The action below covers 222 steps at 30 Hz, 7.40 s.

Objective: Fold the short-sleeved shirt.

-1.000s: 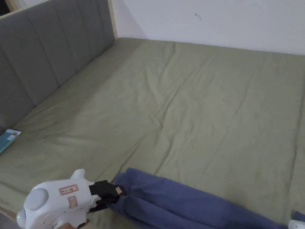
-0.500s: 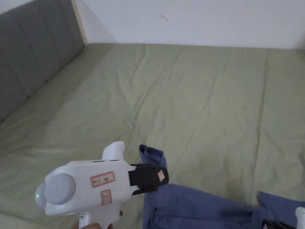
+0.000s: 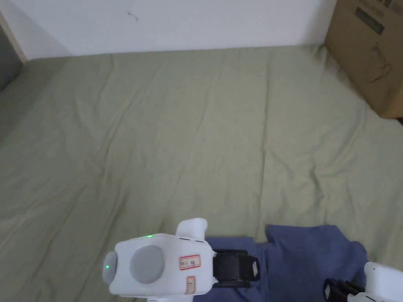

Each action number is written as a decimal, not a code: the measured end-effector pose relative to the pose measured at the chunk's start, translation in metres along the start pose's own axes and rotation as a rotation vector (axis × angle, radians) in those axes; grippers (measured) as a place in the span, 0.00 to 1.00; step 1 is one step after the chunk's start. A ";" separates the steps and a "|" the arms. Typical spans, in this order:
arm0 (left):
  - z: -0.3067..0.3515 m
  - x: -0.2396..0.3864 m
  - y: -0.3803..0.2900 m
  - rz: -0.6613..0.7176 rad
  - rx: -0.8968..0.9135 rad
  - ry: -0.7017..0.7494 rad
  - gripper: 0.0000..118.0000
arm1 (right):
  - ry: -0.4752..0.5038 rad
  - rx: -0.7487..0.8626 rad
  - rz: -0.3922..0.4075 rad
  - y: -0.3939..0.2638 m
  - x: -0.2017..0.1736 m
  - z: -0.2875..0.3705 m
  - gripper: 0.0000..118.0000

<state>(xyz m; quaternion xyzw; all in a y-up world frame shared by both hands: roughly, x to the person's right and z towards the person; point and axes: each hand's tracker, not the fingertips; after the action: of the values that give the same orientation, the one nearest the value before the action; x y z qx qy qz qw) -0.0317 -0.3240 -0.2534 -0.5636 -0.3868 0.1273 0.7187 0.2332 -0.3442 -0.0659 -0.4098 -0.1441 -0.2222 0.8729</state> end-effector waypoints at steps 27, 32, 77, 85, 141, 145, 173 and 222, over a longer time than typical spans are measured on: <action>-0.064 0.042 -0.024 -0.092 -0.206 -0.047 0.00 | 0.002 0.021 0.021 -0.008 -0.014 0.007 0.00; -0.002 0.001 -0.014 -0.021 -0.052 -0.102 0.00 | 0.006 0.017 0.041 -0.003 -0.019 0.007 0.00; 0.173 -0.266 0.007 0.352 0.145 0.161 0.06 | 0.028 -0.074 0.249 0.000 -0.100 -0.017 0.00; 0.209 -0.186 0.022 0.246 0.192 0.260 0.06 | 0.051 -0.087 0.242 -0.008 -0.097 -0.016 0.00; -0.045 0.009 0.020 -0.063 -0.190 -0.125 0.00 | 0.016 -0.123 0.162 0.004 -0.036 -0.012 0.00; 0.009 -0.042 0.014 0.076 -0.053 -0.129 0.00 | 0.075 -0.102 0.264 0.019 -0.064 -0.018 0.00; -0.007 -0.182 0.019 0.189 -0.025 -0.170 0.25 | 0.150 -0.268 0.382 0.029 -0.149 -0.107 0.00; 0.228 -0.195 0.078 -0.059 0.231 0.823 0.00 | 0.184 -0.108 0.288 0.041 -0.149 -0.057 0.00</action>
<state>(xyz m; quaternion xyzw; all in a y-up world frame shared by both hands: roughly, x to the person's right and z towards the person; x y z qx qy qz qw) -0.3017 -0.2570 -0.3895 -0.4720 -0.0669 -0.0866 0.8748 0.1302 -0.3254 -0.1929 -0.4504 0.0086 -0.1387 0.8819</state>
